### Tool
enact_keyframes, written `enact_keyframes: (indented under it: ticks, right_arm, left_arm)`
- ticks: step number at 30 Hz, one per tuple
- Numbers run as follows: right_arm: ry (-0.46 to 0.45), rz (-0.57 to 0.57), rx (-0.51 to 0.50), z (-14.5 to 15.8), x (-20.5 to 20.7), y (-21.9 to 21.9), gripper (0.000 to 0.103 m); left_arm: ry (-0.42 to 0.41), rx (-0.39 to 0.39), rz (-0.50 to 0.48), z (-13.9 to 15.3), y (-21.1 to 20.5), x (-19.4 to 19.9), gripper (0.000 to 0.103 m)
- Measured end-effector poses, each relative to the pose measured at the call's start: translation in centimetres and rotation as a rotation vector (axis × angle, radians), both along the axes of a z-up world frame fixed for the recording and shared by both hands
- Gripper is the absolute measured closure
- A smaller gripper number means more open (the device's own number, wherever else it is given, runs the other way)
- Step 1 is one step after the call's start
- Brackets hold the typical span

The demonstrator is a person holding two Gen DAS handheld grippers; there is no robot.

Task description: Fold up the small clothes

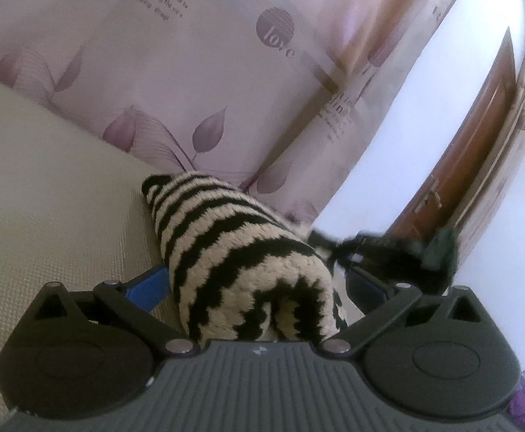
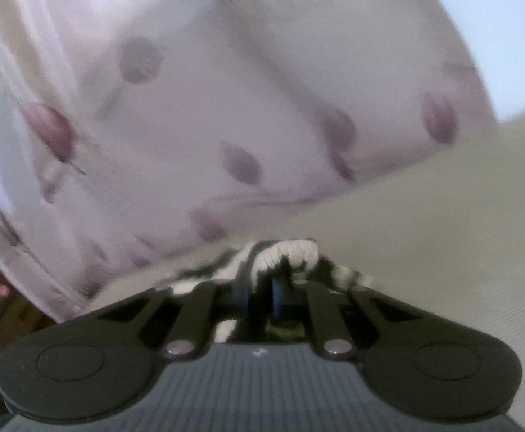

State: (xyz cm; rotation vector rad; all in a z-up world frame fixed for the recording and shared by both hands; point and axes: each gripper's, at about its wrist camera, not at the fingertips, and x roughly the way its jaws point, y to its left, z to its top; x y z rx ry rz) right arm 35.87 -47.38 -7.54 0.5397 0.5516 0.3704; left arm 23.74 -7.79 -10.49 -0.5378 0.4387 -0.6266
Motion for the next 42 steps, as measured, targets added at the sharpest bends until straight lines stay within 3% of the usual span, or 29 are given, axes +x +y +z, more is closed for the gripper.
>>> enact_keyframes:
  ticks: [3, 8, 10, 12, 14, 16, 18, 20, 23, 24, 28, 32, 39, 42]
  right_arm:
    - [0.004, -0.002, -0.077, -1.3, 0.3, 0.4, 0.091]
    - [-0.033, 0.018, -0.067, -0.6, 1.1, 1.1, 0.091]
    - [-0.066, 0.011, -0.098, 0.7, 1.5, 1.5, 0.091]
    - [-0.077, 0.018, -0.135, 1.5, 2.0, 2.1, 0.091]
    - [0.006, 0.058, -0.127, 1.1, 2.6, 2.3, 0.078]
    - [0.017, 0.033, -0.084, 0.6, 0.9, 1.3, 0.054]
    - [-0.005, 0.042, 0.005, 0.1, -2.4, -0.1, 0.045]
    - [-0.009, 0.087, 0.122, -0.6, -5.7, -1.2, 0.043]
    - [0.030, 0.132, 0.240, -2.3, -10.2, -1.5, 0.018]
    - [0.056, 0.136, 0.257, -3.0, -11.3, -1.2, 0.017]
    - [0.182, 0.130, 0.357, -5.7, -13.0, 0.0, 0.017]
    - [0.228, 0.105, 0.481, -7.3, -12.3, 0.9, 0.017]
    - [0.198, 0.073, 0.541, -6.8, -10.8, 3.4, 0.017]
    - [0.052, 0.045, 0.524, -5.0, -12.3, 3.3, 0.018]
  left_arm:
    - [-0.047, 0.020, 0.030, 1.4, -0.4, 0.0, 0.000]
    - [-0.190, 0.130, 0.063, 4.6, -2.8, 1.0, 0.000]
    - [-0.191, 0.213, 0.027, 4.9, -4.5, 2.2, 0.003]
    - [-0.138, 0.273, -0.010, 4.2, -5.9, 3.5, 0.010]
    - [-0.074, 0.261, -0.027, 2.8, -6.4, 3.9, 0.009]
    - [-0.094, 0.267, -0.012, 2.2, -6.2, 3.3, 0.009]
    - [-0.082, 0.267, -0.003, 1.2, -5.6, 3.1, 0.007]
    - [-0.012, 0.244, 0.001, -0.4, -4.6, 3.7, 0.004]
    - [0.170, 0.070, -0.021, -2.8, -2.3, 5.2, 0.003]
    - [0.175, 0.035, -0.012, -2.8, -1.8, 5.3, 0.003]
    - [0.053, 0.088, 0.000, -1.8, -2.2, 3.9, 0.005]
    - [-0.040, 0.114, 0.017, -1.4, -2.4, 2.3, 0.003]
    - [-0.085, 0.119, 0.059, -0.8, -2.4, 1.0, 0.001]
    - [-0.085, 0.111, 0.066, -0.8, -2.2, 1.0, 0.000]
